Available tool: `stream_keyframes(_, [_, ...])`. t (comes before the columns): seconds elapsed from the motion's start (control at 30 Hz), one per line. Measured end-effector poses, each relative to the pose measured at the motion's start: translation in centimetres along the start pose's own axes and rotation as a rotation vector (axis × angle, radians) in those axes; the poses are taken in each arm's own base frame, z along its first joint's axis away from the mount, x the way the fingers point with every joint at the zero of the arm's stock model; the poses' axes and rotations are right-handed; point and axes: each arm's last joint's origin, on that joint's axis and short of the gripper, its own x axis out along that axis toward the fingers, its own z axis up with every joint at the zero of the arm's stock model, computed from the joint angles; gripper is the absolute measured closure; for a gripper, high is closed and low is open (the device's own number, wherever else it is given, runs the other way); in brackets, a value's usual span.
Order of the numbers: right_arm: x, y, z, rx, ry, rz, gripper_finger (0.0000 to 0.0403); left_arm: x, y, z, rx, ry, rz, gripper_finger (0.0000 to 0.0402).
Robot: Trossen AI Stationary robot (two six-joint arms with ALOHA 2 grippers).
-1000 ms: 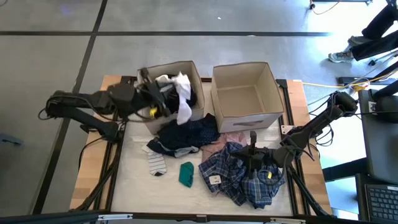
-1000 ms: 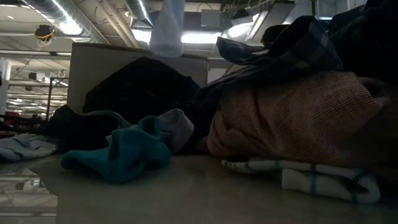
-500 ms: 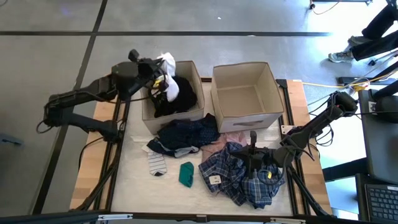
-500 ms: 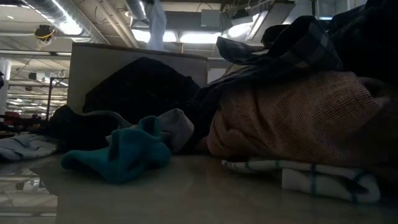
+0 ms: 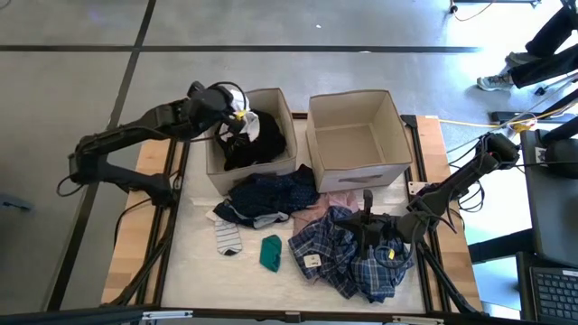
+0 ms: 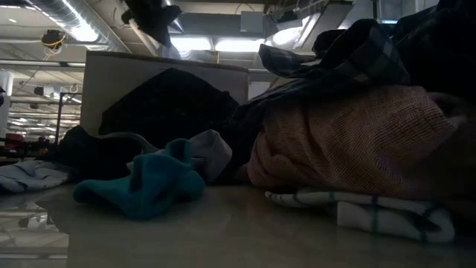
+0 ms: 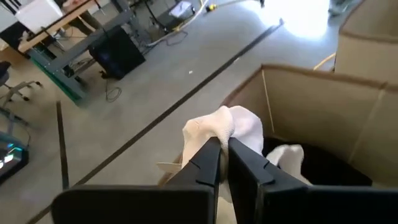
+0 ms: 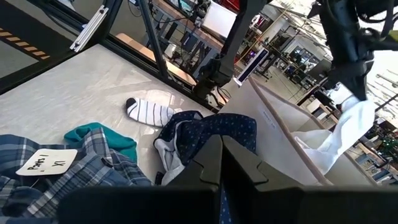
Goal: Sort clothes
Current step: Put the white sock into the left laundry organizer
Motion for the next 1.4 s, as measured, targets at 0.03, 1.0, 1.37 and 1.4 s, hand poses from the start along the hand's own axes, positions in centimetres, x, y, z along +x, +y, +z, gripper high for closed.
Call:
stream_keyframes(0.03, [0.0, 0.0, 0.0, 0.0, 0.0, 0.0, 0.0391, 0.2, -0.2, 0.0, 0.007, 0.009, 0.001, 0.0386])
stream_keyframes(1.0, [0.0, 0.0, 0.0, -0.003, 0.002, 0.002, 0.0391, -7.3, -5.3, -1.8, 0.006, 0.004, -0.582, 0.0237])
stream_keyframes(1.37, [0.0, 0.0, -0.1, -0.007, 0.006, 0.003, 0.0391, -12.0, -10.1, -7.1, 0.036, 0.201, -0.753, 0.0237])
stream_keyframes(1.4, [0.0, 0.0, -0.1, -0.007, 0.006, 0.003, 0.0391, -12.2, -10.4, -7.8, 0.03, 0.222, -0.756, 0.0237])
